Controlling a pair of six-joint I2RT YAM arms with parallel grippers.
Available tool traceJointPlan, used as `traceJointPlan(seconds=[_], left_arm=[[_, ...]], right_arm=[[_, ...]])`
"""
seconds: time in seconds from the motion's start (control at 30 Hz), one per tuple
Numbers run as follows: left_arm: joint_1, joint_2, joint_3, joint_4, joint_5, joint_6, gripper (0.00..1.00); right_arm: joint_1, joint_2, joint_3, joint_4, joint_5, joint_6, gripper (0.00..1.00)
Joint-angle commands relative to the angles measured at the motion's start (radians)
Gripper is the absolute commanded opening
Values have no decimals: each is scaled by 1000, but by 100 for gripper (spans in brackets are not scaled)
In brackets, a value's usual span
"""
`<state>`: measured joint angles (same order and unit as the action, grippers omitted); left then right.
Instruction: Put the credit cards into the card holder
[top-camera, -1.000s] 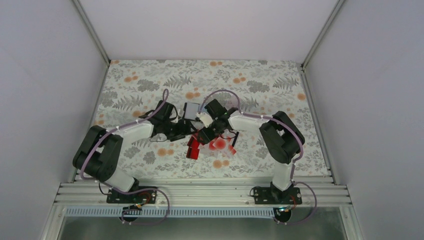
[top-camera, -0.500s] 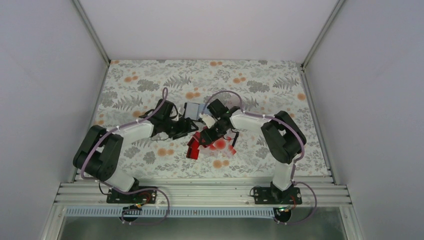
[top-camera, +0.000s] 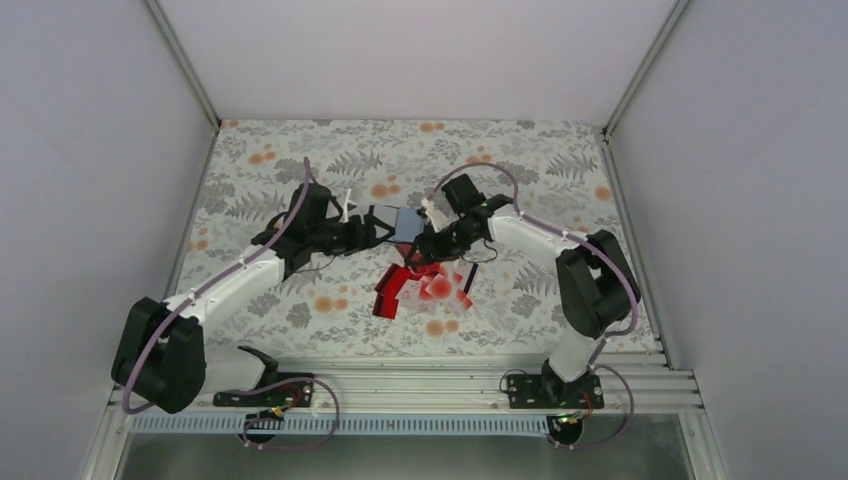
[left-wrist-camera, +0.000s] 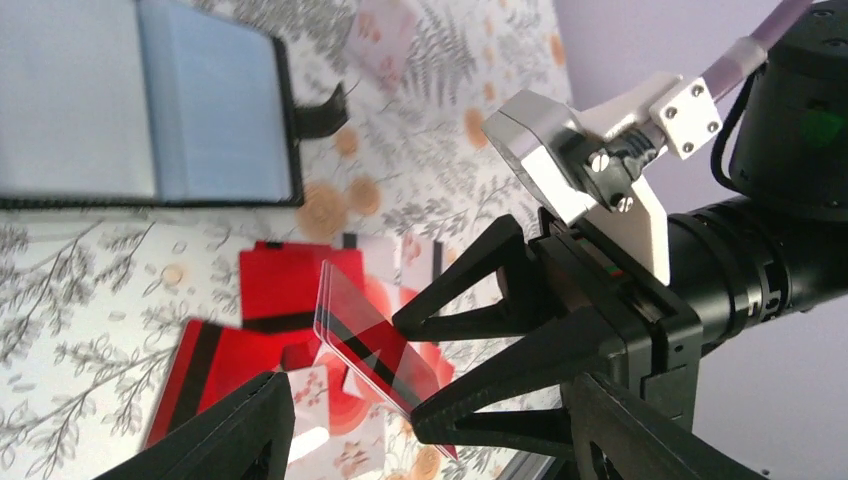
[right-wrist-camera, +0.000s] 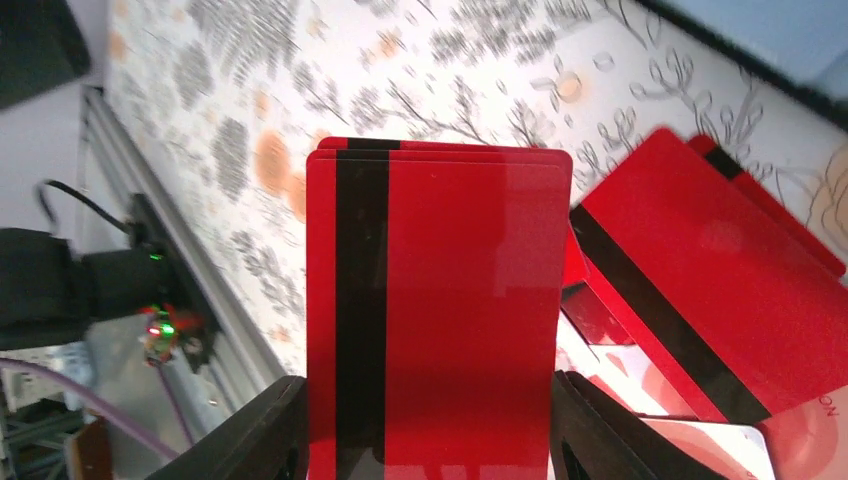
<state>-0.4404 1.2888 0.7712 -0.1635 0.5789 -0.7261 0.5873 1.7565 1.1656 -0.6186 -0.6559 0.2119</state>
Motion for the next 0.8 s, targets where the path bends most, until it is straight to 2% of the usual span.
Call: traceJointPlan(seconds=[0.0, 0.23, 0.33, 0.53, 0.77], left_arm=[[3, -17, 35, 33, 6, -21, 69], [4, 61, 30, 147, 154, 15, 68], [2, 101, 41, 147, 179, 25, 62], [-7, 160, 100, 131, 184, 7, 34], [-28, 208, 180, 93, 206, -3, 16]], right_arm=[[-21, -71, 59, 19, -115, 52, 56], [-37, -129, 6, 88, -249, 79, 56], [-48, -156, -10, 112, -285, 81, 56], [-49, -167, -15, 114, -291, 80, 56], [-49, -161, 1, 143, -235, 103, 57]])
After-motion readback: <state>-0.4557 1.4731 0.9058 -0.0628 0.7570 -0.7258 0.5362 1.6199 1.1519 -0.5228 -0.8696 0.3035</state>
